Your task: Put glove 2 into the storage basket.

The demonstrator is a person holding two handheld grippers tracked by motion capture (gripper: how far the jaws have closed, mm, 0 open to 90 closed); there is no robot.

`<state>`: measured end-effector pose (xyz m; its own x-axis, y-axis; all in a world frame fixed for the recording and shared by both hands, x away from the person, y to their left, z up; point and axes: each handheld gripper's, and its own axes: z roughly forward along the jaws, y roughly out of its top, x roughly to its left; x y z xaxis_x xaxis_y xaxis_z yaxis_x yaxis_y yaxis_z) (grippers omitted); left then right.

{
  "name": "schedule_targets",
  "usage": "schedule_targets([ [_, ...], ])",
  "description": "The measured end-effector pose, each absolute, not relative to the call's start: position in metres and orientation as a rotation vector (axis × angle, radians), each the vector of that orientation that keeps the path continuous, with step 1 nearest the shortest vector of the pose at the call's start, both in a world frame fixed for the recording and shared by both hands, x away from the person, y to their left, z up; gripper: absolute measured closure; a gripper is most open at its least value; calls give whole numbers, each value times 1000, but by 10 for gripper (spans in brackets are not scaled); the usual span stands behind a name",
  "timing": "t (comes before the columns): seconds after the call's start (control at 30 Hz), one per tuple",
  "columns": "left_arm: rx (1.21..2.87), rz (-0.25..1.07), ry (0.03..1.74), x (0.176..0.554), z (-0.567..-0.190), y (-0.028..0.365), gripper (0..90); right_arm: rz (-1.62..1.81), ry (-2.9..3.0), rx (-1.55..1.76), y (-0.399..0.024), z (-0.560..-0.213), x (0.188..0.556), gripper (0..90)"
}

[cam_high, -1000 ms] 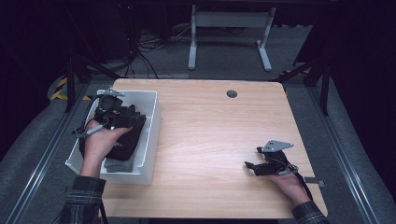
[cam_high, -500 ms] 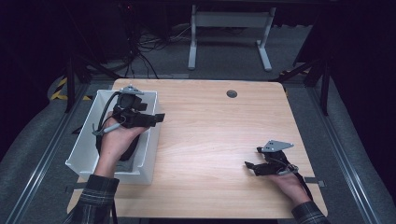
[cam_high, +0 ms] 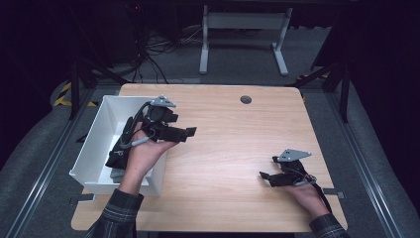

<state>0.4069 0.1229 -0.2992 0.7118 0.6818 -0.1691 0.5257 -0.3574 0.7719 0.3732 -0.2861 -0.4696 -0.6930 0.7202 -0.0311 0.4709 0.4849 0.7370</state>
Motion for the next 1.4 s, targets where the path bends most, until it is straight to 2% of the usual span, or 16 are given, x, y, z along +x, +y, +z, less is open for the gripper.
schedule_targets([
  [0.53,2076,167,810,381,-330,68,197,1036,2398,1000,-286,-470,373,186],
  [0.77,2124,128,760,371,-363,43,196,1037,2400,998,-286,-470,373,187],
  [1.4,2233,176,783,365,-440,32,189,1038,2400,998,-286,-470,373,186],
])
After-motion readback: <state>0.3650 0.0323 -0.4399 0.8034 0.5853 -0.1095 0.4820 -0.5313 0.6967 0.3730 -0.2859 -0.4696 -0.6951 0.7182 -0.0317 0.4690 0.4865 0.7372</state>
